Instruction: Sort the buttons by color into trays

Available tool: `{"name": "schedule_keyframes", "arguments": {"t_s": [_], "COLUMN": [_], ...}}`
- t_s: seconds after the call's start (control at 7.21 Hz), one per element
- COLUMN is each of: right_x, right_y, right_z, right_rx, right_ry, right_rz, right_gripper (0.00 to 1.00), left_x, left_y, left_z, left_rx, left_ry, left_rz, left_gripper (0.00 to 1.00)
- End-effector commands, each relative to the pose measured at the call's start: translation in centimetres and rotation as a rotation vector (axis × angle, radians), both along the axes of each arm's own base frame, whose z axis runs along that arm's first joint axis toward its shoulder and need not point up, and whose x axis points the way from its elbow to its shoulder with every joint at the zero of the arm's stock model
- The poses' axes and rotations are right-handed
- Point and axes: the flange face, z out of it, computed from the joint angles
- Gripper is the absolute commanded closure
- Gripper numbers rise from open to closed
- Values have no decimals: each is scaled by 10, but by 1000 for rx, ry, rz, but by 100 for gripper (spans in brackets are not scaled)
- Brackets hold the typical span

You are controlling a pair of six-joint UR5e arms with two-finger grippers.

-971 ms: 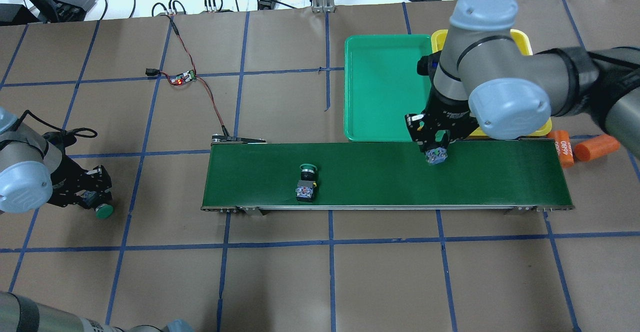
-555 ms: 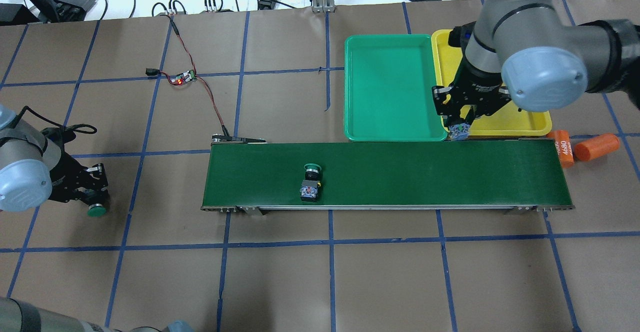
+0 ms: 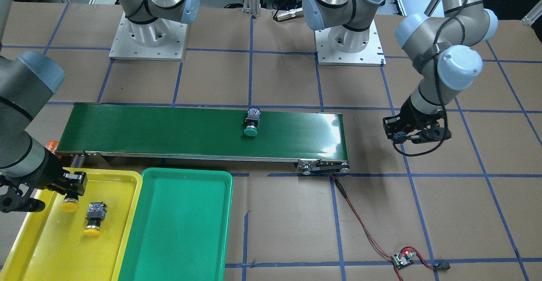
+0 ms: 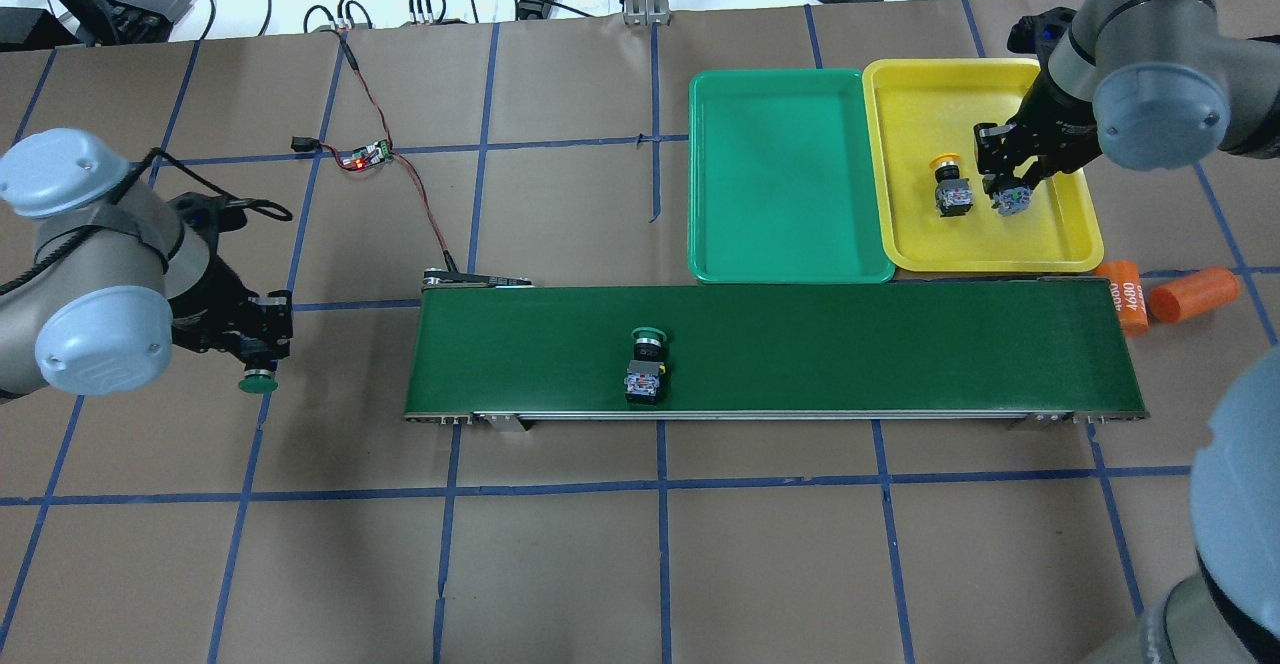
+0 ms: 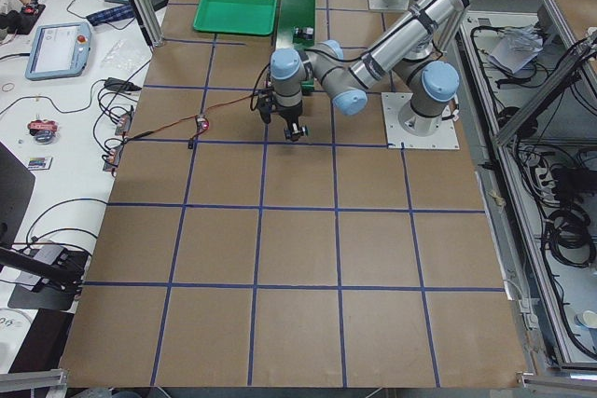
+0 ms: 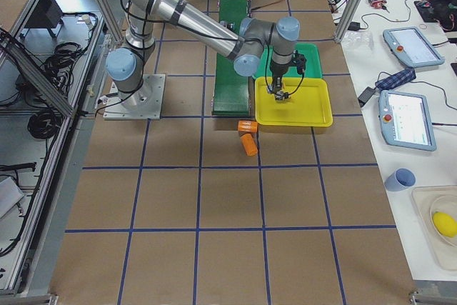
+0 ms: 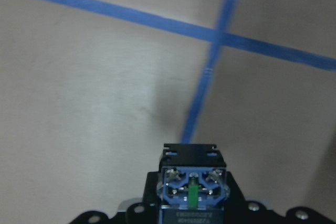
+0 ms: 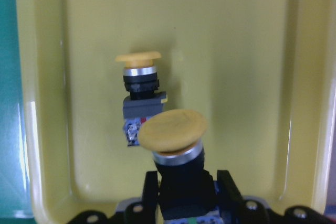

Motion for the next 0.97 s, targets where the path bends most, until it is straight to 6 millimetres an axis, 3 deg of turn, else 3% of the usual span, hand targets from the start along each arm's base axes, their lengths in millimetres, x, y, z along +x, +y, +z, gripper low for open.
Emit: {"name": "schedule_keyframes", "arguments": {"t_s": [0.0,0.14,0.28,0.55,0.83], "right_x": [-15,-17,-24,-26,-10], "right_y": [-24,-25,-25,-21,12], "right_z": [-38,-41,-38,-23,29], "right_rx": [-38,-40,-56,-63,-11], "right_ry": [15,9,11,20,-4], "right_rz": [26,20,13,9,4], "right_gripper": [100,57,1,0,0], "left_x": [-102,-131,-152,-162,-168], "left_y": [4,3,4,1,2], "left_z": [15,18,17,6,-7], "left_rx": [-25,-16,-9,-2,24], "left_ry": [65,70,77,118,142], "left_rz": [-191,-246,-239,-172,-107], "left_gripper": [100,100,100,100,100]}}
